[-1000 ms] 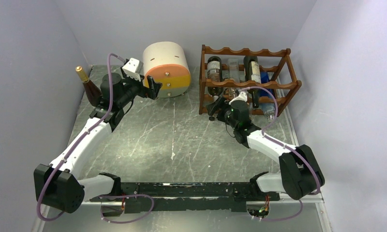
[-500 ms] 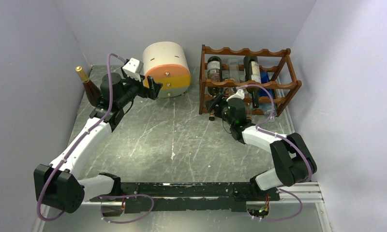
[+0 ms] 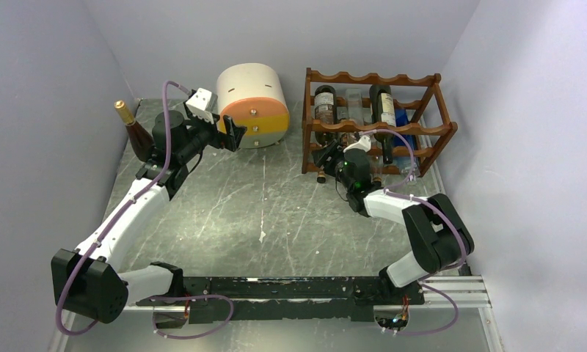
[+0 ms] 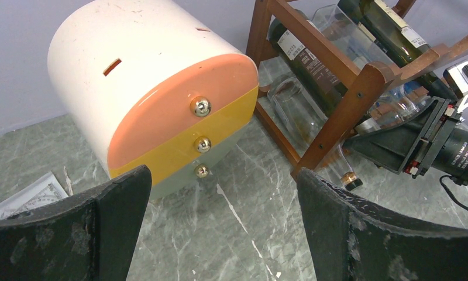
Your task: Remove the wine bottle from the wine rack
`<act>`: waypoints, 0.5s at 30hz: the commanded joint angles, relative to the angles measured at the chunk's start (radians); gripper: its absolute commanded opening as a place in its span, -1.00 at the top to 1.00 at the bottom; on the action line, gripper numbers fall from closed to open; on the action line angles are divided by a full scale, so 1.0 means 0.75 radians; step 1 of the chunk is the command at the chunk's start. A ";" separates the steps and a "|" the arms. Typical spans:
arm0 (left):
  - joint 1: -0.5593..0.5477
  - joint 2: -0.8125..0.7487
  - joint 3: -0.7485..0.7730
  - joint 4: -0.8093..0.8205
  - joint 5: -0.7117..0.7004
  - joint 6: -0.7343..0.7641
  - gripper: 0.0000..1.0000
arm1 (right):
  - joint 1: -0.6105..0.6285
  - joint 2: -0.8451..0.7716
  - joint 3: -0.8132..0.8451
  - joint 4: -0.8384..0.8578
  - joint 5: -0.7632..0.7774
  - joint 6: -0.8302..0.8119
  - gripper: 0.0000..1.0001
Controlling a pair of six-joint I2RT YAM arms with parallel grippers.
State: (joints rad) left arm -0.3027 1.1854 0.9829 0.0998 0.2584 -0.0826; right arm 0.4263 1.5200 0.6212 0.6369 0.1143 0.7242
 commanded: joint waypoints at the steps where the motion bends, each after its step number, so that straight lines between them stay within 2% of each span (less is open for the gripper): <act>1: 0.014 -0.001 0.041 0.012 0.039 0.011 -0.95 | -0.010 0.014 0.023 0.090 0.036 0.007 -0.24; 4: 0.024 -0.001 0.042 0.017 0.052 0.004 -0.94 | -0.017 0.012 0.023 0.102 0.027 0.009 -0.19; 11: 0.033 -0.002 0.039 0.019 0.063 -0.005 -0.94 | -0.059 0.015 0.026 0.097 -0.022 0.042 -0.20; 15: 0.035 0.002 0.039 0.017 0.064 -0.006 -0.94 | -0.076 0.023 0.029 0.104 -0.051 0.052 -0.06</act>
State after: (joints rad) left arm -0.2848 1.1858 0.9829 0.0998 0.2779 -0.0853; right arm 0.3923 1.5230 0.6212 0.6693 0.0769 0.7490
